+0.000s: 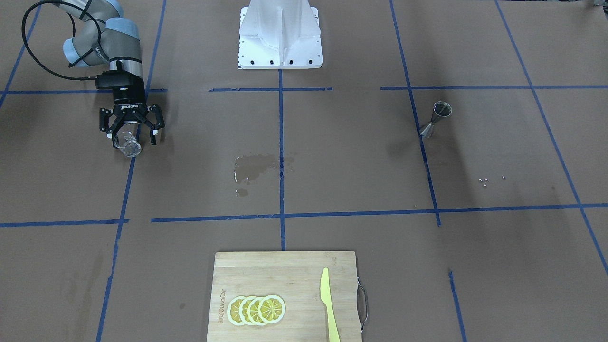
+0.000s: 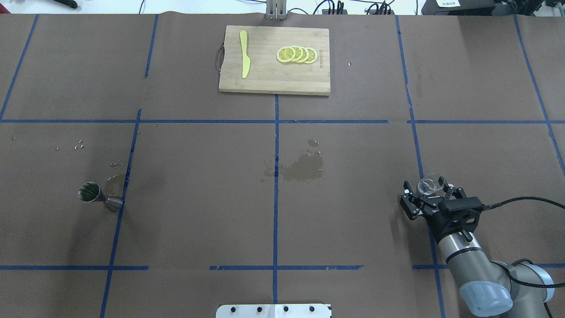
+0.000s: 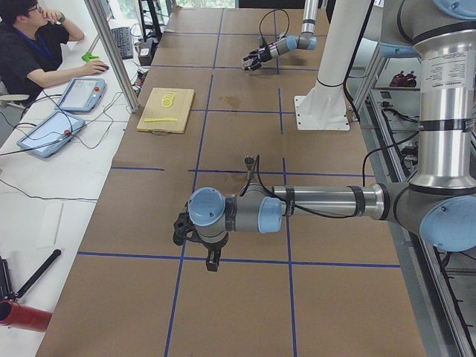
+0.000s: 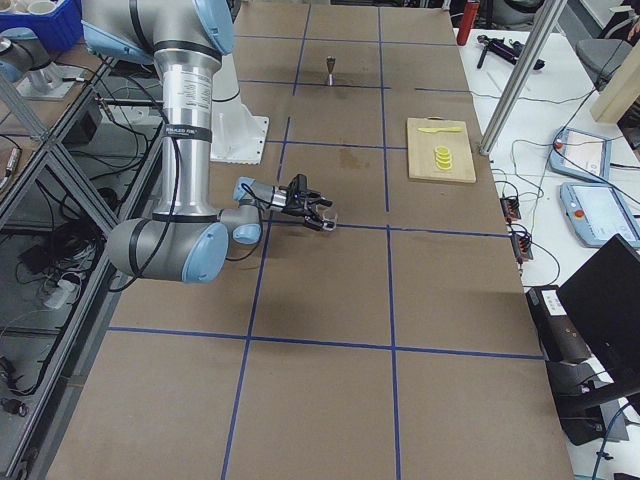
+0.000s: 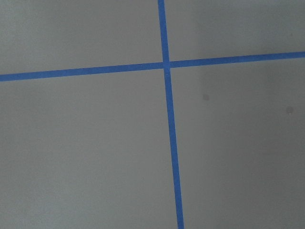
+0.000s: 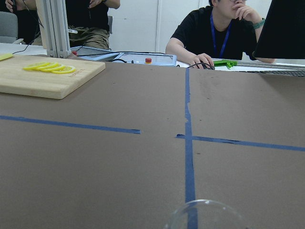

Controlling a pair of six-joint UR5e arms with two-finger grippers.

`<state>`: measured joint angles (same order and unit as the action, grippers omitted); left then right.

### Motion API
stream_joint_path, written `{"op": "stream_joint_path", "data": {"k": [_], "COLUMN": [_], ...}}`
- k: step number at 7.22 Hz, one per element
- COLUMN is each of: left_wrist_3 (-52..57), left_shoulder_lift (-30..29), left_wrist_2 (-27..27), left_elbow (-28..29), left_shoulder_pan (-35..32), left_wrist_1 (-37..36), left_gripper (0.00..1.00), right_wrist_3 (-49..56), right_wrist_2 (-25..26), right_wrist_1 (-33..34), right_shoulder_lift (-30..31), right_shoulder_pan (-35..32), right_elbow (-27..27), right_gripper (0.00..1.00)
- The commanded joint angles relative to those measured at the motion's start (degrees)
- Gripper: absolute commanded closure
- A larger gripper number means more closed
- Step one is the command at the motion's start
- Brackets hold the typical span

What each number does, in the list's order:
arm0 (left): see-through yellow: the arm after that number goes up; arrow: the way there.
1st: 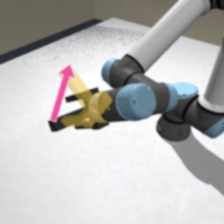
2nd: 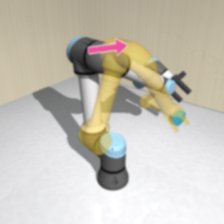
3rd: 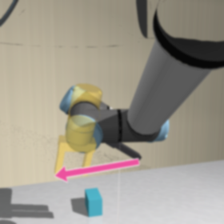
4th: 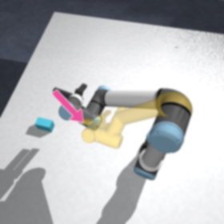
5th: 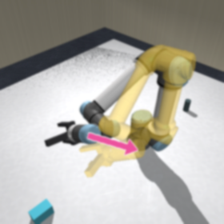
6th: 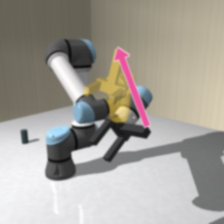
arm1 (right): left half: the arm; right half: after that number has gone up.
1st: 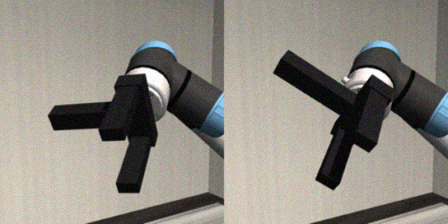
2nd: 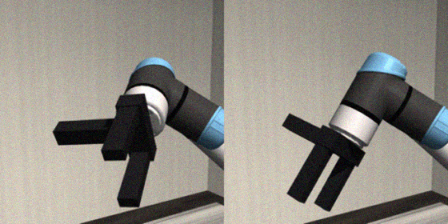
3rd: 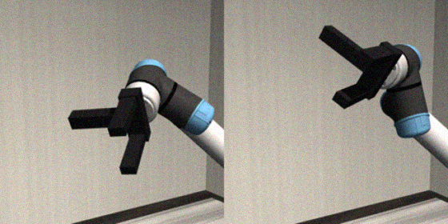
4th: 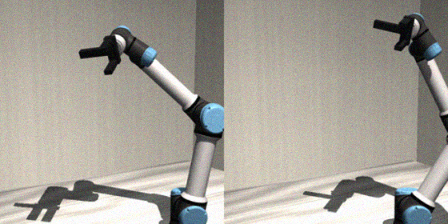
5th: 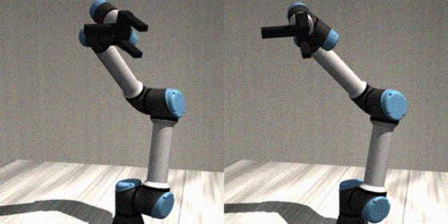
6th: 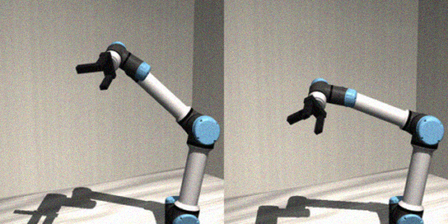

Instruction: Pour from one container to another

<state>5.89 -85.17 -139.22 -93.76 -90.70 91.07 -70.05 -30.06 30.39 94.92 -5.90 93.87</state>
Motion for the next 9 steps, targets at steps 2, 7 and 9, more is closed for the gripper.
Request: {"op": "stream_joint_path", "data": {"k": [2, 7, 9], "left_wrist_3": [0.0, 0.0, 0.0], "left_shoulder_lift": [-0.1, -0.1, -0.1], "left_wrist_2": [0.0, -0.2, -0.3], "left_elbow": [0.1, -0.4, -0.5], "left_shoulder_pan": [0.0, 0.0, 0.0], "left_wrist_1": [0.1, 0.1, 0.1], "left_gripper": [0.0, 0.0, 0.0], "right_wrist_3": [0.6, 7.5, 10.6], "right_wrist_2": [0.0, 1.3, 0.1], "right_wrist_1": [-0.1, 0.0, 0.3], "right_shoulder_lift": [-0.1, 1.4, 1.4], "right_shoulder_pan": [-0.1, -1.7, -3.6], "right_elbow": [0.6, 4.9, 8.0], "right_gripper": [0.0, 0.0, 0.0]}}
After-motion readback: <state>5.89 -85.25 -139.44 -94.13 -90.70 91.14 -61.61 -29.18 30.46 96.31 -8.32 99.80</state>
